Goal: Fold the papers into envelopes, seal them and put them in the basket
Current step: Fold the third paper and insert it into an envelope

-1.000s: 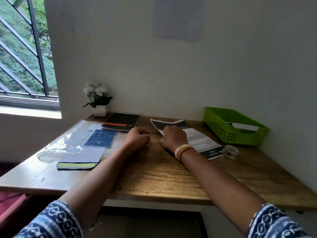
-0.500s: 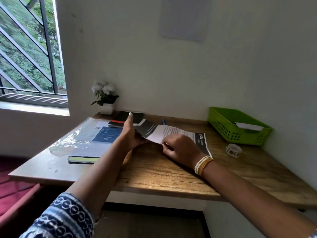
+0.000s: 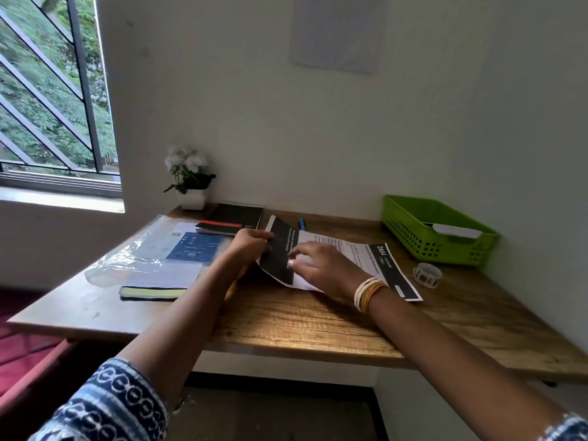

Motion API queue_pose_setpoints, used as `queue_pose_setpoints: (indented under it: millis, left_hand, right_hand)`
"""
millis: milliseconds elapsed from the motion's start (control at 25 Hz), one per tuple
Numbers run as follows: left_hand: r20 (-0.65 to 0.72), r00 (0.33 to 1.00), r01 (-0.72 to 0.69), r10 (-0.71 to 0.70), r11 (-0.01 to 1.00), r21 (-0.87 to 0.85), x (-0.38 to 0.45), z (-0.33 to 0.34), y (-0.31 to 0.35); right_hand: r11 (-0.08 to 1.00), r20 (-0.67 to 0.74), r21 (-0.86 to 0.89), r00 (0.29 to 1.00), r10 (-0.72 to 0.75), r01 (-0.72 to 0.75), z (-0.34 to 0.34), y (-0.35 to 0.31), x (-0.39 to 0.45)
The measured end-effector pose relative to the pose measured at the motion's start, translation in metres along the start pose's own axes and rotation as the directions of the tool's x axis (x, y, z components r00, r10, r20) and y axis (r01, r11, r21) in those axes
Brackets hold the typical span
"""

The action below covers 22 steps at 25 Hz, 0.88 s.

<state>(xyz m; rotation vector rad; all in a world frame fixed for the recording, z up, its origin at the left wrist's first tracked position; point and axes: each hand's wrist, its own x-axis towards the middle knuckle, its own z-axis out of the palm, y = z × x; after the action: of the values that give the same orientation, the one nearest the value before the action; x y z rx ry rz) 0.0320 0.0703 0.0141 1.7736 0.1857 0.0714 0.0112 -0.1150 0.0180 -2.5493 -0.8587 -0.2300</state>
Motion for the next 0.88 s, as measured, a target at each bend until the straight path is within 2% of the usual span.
queue_pose_setpoints:
  millis: [120, 280, 400, 520, 560, 600, 680, 800, 880]
  left_hand:
    - [-0.011, 1.000, -0.002, 0.003, 0.998, 0.058, -0.001, -0.001, 0.000]
    - [-0.032, 0.999, -0.010, 0.013, 0.996, 0.089, -0.004, 0.001, -0.001]
    - [-0.018, 1.000, -0.020, 0.020, 0.999, -0.030, -0.006, 0.000, 0.001]
    - [0.100, 0.990, -0.070, 0.096, 0.969, -0.237, -0.007, 0.003, 0.004]
    - [0.140, 0.982, -0.086, 0.124, 0.965, -0.249, -0.011, 0.006, 0.004]
    - [0.170, 0.973, -0.117, 0.155, 0.970, -0.215, -0.013, 0.011, 0.004]
    - [0.232, 0.947, -0.228, 0.223, 0.974, -0.005, -0.017, 0.021, 0.001]
    - [0.285, 0.908, -0.400, 0.308, 0.839, 0.368, -0.021, 0.030, 0.000]
    - [0.298, 0.897, -0.436, 0.325, 0.755, 0.490, -0.024, 0.032, 0.003]
  right_hand:
    - [0.998, 0.172, -0.053, 0.985, 0.035, -0.027, 0.008, -0.007, 0.015]
    - [0.988, 0.156, -0.098, 0.979, 0.134, -0.120, 0.004, 0.016, 0.010]
    - [0.986, 0.113, -0.062, 0.980, 0.163, -0.157, -0.004, 0.036, 0.001]
    - [0.989, 0.105, -0.012, 0.983, 0.150, -0.149, -0.003, 0.042, 0.001]
    - [0.988, 0.106, 0.012, 0.983, 0.150, -0.153, -0.002, 0.042, 0.002]
    - [0.986, 0.098, 0.040, 0.983, 0.158, -0.162, -0.002, 0.043, 0.004]
    - [0.974, 0.014, 0.120, 0.981, 0.194, -0.194, -0.003, 0.045, 0.006]
    - [0.895, -0.126, 0.344, 0.931, 0.343, -0.283, -0.005, 0.048, 0.005]
    - [0.802, -0.135, 0.508, 0.890, 0.436, -0.316, -0.005, 0.049, 0.007]
